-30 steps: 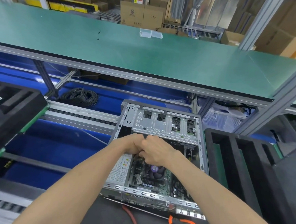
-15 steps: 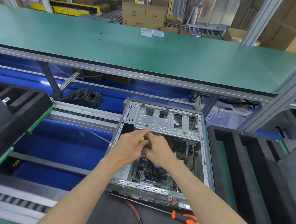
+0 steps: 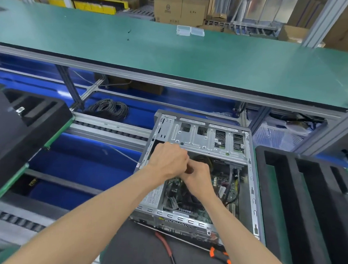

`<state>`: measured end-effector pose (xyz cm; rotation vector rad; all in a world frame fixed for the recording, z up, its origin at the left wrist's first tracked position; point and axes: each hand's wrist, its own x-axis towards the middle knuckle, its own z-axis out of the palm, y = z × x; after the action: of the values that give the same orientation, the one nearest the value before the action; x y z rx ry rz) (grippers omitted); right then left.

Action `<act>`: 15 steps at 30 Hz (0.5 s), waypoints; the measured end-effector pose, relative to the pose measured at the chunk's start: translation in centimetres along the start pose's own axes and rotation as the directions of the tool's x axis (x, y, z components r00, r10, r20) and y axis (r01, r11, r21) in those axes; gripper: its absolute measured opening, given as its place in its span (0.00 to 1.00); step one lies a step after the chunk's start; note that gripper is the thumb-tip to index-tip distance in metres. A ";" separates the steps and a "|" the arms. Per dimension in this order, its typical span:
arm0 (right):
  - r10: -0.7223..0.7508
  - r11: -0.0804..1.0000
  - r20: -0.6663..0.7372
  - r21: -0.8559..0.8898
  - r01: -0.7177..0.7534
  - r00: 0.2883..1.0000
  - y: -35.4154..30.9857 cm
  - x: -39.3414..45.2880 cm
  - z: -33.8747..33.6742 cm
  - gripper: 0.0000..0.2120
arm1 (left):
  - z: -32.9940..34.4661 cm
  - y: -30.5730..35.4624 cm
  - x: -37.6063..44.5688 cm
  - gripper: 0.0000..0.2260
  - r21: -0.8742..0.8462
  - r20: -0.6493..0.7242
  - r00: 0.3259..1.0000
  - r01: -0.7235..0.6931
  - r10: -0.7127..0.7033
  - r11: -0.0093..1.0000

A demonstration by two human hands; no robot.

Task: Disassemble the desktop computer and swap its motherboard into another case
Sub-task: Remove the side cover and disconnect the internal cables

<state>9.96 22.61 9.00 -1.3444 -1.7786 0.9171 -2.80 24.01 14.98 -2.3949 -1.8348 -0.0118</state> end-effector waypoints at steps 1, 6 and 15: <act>-0.002 1.000 -0.014 -0.024 0.002 1.000 0.2 0.0 0.1 0.15 | -0.2 0.6 0.1 0.11 -0.022 0.014 0.997 0.076 -0.076 0.997; 0.045 0.998 0.027 -0.053 -0.043 0.999 0.5 0.1 0.2 0.09 | -0.6 -0.8 0.1 0.16 0.178 -0.013 0.976 -0.214 0.219 0.961; -0.014 1.000 0.030 -0.026 0.015 0.999 0.5 0.2 0.8 0.19 | -1.5 1.0 0.6 0.09 0.059 0.086 0.991 0.099 -0.103 0.993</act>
<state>9.45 22.78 8.14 -1.3387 -1.8271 0.9133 -1.58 24.21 16.44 -2.2987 -1.9666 0.1363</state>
